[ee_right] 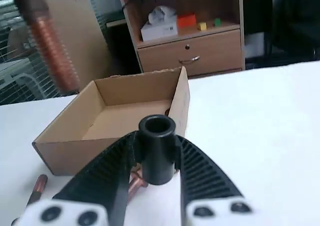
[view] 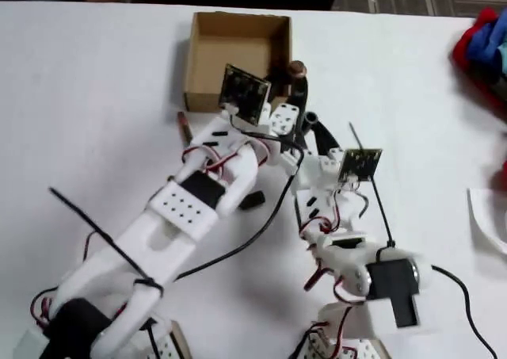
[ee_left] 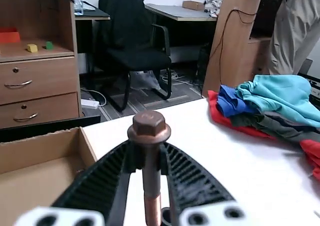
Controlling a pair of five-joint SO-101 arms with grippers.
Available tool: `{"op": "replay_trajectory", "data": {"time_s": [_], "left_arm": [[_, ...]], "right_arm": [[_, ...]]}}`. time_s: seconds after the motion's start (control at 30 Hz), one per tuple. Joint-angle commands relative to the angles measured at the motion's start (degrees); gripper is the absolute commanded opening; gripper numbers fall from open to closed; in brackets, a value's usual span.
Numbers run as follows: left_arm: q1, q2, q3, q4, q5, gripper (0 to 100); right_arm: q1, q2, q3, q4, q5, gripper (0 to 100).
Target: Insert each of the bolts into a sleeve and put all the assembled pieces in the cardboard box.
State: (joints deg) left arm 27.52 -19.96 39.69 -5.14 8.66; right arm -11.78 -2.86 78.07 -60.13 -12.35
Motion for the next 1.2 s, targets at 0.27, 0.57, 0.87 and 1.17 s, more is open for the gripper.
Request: {"op": "replay_trajectory", "data": {"time_s": [0.27, 0.57, 0.87, 1.17], "left_arm": [[2.5, 5.6, -7.3, -1.4, -0.2, 2], [2.8, 6.3, -7.4, -1.5, -0.2, 2], [2.8, 6.3, -7.4, -1.5, -0.2, 2], [2.8, 6.4, -7.5, -1.6, -0.2, 2]], "right_arm": [[0.7, -4.2, -1.6, 1.5, 3.4, 2.2], [-1.6, -3.9, 0.3, -3.1, 6.2, 2.2], [-1.5, -4.0, 1.0, -2.6, 5.8, 2.2], [-3.4, -4.4, 0.4, 4.0, 7.3, 2.2]]}}
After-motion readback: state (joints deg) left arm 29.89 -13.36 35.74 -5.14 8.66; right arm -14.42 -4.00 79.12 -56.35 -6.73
